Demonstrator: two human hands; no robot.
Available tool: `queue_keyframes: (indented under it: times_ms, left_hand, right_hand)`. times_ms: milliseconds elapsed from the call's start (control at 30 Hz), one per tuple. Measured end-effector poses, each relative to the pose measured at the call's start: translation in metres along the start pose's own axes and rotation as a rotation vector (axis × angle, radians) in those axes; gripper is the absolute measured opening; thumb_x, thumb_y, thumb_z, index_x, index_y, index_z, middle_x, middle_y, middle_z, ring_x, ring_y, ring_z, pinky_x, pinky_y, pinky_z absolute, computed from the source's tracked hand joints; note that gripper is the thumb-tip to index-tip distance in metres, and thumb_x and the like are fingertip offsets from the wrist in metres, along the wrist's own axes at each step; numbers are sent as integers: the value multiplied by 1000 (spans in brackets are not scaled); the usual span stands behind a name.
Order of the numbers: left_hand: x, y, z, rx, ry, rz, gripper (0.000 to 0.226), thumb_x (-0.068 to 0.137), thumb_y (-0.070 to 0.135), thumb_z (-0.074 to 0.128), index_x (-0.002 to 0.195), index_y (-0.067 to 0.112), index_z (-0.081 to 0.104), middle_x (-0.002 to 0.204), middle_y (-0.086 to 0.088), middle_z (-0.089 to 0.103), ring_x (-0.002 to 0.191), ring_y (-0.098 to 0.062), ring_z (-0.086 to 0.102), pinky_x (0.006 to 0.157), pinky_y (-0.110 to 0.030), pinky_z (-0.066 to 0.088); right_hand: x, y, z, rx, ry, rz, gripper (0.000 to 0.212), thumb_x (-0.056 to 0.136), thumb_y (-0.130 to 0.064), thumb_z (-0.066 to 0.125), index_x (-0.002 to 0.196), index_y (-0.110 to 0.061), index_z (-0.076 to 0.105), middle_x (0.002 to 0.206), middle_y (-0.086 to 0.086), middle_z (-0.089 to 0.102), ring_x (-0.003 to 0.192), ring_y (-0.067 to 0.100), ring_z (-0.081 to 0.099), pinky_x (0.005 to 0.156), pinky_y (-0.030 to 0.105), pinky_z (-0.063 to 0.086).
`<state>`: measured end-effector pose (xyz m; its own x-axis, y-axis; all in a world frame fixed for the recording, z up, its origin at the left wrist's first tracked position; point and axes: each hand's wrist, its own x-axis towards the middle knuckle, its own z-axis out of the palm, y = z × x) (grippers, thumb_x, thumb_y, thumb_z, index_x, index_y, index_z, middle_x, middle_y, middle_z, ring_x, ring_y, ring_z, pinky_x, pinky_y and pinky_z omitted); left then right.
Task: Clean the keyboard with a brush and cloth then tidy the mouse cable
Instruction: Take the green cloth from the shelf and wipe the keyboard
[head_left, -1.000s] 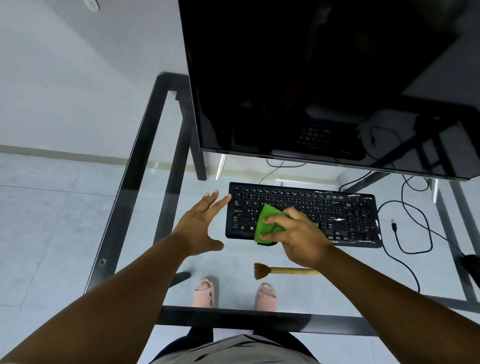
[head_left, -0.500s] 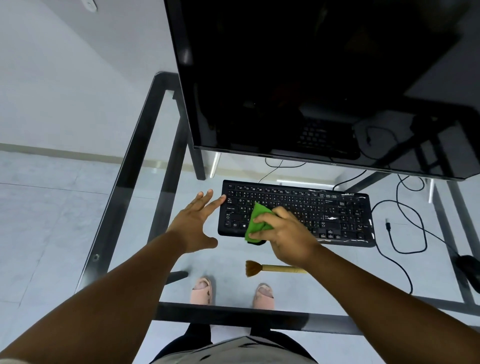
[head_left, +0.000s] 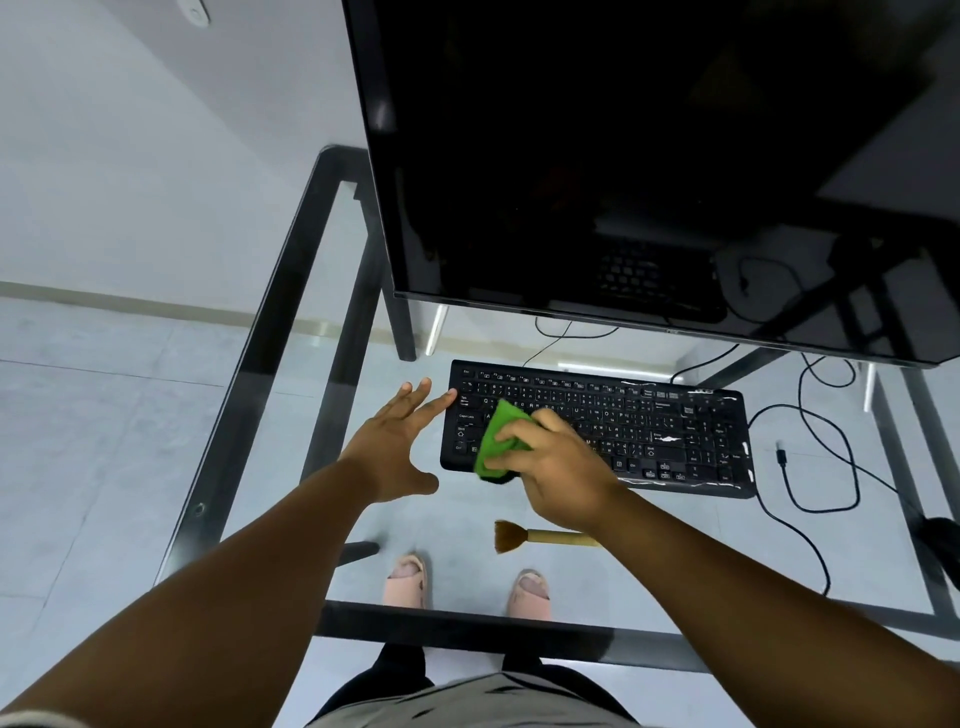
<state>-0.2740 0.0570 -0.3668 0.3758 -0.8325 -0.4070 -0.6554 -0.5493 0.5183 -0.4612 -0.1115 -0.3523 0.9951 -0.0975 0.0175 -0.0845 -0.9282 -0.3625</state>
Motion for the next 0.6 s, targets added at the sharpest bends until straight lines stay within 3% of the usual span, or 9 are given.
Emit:
queue_keyframes:
  times_ms: [133, 300, 433, 600]
  left_hand:
    - [0, -2, 0, 0, -2, 7, 113, 70, 33, 80, 148, 52, 0, 161, 17, -8, 147, -6, -9, 115, -35, 26]
    - [0, -5, -2, -8, -6, 22, 115, 70, 35, 82, 150, 49, 0, 161, 17, -6, 147, -5, -8, 115, -32, 24]
    - [0, -6, -2, -10, -1, 27, 115, 70, 36, 82, 150, 49, 0, 161, 17, -5, 148, -5, -7, 116, -31, 22]
    - [1, -7, -2, -10, -8, 33, 114, 70, 37, 82, 150, 48, 0, 161, 16, -5, 148, -6, -7, 115, -32, 21]
  right_hand:
    - [22, -19, 8, -7, 7, 13, 56, 77, 3, 57, 123, -28, 66, 120, -1, 60, 91, 26, 48, 79, 40, 51]
    - [19, -9, 5, 0, -64, -6, 48, 80, 2, 58, 116, -28, 70, 118, -4, 60, 91, 25, 46, 78, 41, 51]
    - [21, -6, 5, 19, -28, 90, 54, 80, 6, 56, 121, -27, 67, 118, -3, 58, 94, 24, 44, 79, 42, 51]
    - [23, -14, 5, -2, -81, 54, 61, 79, 7, 53, 126, -30, 63, 122, -4, 55, 95, 23, 43, 81, 39, 49]
